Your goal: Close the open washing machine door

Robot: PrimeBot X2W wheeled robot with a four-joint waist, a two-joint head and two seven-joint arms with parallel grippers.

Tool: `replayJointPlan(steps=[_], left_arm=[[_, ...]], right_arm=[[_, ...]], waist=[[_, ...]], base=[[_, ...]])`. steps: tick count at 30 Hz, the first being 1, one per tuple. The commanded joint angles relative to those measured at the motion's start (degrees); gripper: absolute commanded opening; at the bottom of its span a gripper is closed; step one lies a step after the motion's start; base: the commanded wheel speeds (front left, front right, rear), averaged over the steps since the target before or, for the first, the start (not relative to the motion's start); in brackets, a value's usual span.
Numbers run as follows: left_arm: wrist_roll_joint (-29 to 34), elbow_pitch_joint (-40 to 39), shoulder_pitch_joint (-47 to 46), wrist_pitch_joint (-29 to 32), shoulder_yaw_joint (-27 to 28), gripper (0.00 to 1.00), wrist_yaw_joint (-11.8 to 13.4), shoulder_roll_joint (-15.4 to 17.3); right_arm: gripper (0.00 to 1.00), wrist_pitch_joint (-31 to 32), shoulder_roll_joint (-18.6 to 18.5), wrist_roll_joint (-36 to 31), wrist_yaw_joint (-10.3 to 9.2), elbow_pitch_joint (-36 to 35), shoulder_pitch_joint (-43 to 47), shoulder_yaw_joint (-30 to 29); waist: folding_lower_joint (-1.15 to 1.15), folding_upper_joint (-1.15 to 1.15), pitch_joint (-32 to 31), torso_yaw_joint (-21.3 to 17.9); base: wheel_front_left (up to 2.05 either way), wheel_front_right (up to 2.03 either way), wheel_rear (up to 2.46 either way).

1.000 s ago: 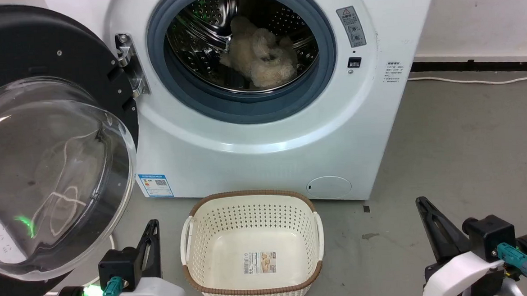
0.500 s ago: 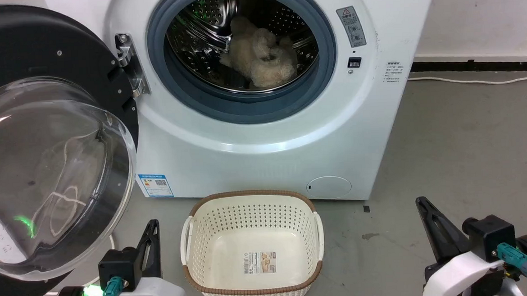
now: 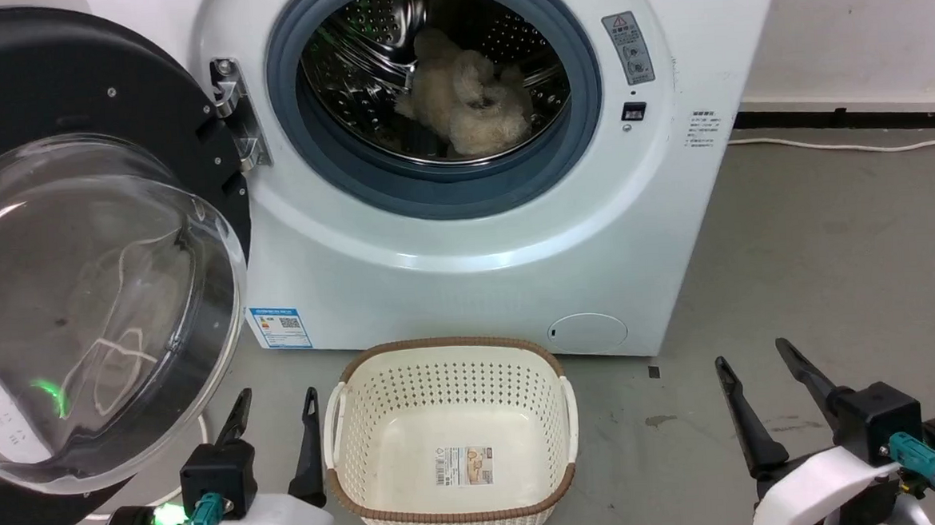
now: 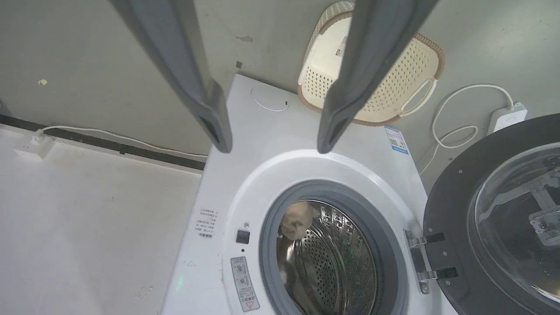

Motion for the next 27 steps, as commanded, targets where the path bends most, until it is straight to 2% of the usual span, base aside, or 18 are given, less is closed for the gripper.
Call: replayJointPlan(steps=[1,4,10,27], left_arm=[[0.0,0.0,-0.2,-0.6,-0.1,1.00,0.0,0.1],[0.0,0.1,-0.1,-1.2,-0.5,1.00,0.0,0.2],[-0.3,-0.4,0.7,-3.3,-1.2,1.00,0.5,0.6],[-0.5,-2.6,2.4,-5.4,-0.8,1.00,1.9,0.7]], right_arm=[[1.00,-0.7,-0.1,0.4,-0.01,0.1,0.5,-0.2],[1.00,-1.3,0.0,0.5,-0.01,0.3,0.8,-0.3],[1.00,-3.4,-0.2,0.2,-0.02,1.7,0.6,2.0],[1.00,-5.5,-1.1,1.3,-0.02,4.4,-2.4,7.0]], waist=[[0.00,0.00,-0.1,0.2],[0.00,0.00,-0.3,1.1],[0.00,0.00,-0.6,7.6],[0.00,0.00,0.0,12.1]], base=[[0.00,0.00,0.00],[0.00,0.00,0.00],[0.00,0.00,0.00],[-0.01,-0.01,-0.01]])
